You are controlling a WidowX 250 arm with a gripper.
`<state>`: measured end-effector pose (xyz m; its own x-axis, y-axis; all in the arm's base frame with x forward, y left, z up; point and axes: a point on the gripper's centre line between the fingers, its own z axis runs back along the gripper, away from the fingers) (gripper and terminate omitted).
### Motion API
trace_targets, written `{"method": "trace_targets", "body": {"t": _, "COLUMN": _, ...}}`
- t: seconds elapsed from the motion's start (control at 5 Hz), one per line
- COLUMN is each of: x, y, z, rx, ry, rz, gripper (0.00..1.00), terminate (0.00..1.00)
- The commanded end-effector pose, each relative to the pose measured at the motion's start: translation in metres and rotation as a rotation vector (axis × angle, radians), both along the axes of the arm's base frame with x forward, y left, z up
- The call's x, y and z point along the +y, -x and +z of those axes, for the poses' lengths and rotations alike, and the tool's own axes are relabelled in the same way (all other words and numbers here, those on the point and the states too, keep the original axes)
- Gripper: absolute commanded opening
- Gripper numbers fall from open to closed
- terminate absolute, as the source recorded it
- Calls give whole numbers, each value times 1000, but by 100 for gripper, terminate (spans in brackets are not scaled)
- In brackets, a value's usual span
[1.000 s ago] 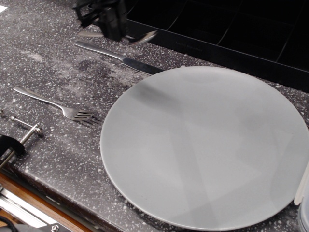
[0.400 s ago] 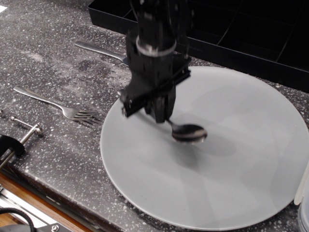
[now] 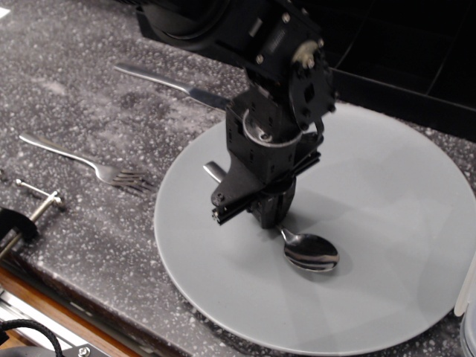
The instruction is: Put spoon on plate
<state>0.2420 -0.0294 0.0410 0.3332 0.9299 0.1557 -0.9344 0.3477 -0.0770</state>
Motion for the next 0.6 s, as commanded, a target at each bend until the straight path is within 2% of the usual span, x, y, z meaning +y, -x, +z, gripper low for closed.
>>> {"method": "trace_targets", "body": {"t": 0.0, "x": 5, "y": 1, "z": 8, "rx": -16, "ry": -30, "rz": -14, "gripper": 100, "terminate": 0}}
{"method": "trace_targets", "body": {"t": 0.2, "x": 5, "y": 1, "z": 8, "rx": -16, "ry": -30, "rz": -14, "gripper": 100, "terminate": 0}}
{"method": "trace_targets", "body": {"t": 0.4, "x": 5, "y": 1, "z": 8, "rx": -16, "ry": -30, "rz": -14, "gripper": 100, "terminate": 100}}
